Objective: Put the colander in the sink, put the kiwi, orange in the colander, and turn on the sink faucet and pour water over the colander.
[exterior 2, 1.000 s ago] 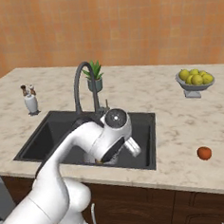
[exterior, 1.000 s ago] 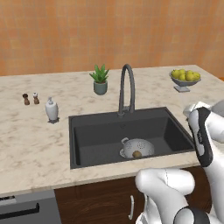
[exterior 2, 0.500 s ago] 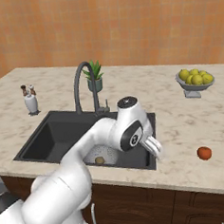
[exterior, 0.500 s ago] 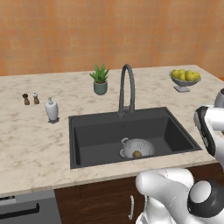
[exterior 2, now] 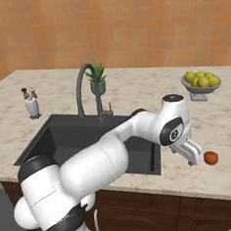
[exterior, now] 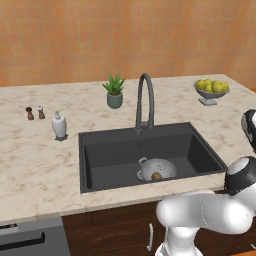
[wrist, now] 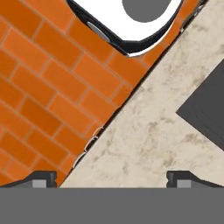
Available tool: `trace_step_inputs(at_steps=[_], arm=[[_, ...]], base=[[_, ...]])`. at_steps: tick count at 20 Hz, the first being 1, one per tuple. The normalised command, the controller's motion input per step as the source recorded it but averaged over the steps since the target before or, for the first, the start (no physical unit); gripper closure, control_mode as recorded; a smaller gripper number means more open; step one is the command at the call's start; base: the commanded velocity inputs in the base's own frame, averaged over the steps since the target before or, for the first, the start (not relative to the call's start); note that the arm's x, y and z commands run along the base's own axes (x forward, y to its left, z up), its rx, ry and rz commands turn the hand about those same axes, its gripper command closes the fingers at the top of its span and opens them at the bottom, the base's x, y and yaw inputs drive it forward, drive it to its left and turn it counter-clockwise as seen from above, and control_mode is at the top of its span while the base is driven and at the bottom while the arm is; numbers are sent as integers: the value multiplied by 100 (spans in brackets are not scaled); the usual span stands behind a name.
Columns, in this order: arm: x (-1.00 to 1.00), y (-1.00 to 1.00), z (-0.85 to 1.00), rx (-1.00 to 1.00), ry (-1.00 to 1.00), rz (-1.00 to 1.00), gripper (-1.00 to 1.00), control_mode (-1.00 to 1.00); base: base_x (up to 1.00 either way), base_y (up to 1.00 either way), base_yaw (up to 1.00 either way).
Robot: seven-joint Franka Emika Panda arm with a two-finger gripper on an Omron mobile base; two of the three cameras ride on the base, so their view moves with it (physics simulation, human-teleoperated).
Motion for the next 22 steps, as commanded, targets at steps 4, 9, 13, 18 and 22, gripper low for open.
trace_step_inputs(at_steps=[4, 9, 13, 18, 22], arm=[[3, -42, -22, 9, 0, 0, -100, -100], [15, -25, -30, 3, 0, 0, -100, -100], [27, -7, -38, 0, -5, 0, -100, -100], [29, -10, -37, 0, -1, 0, -100, -100], [21, -27, -33, 0, 0, 0, -100, -100]], base=[[0, 0, 0], [0, 0, 0], [0, 0, 0], [0, 0, 0], [0, 0, 0]])
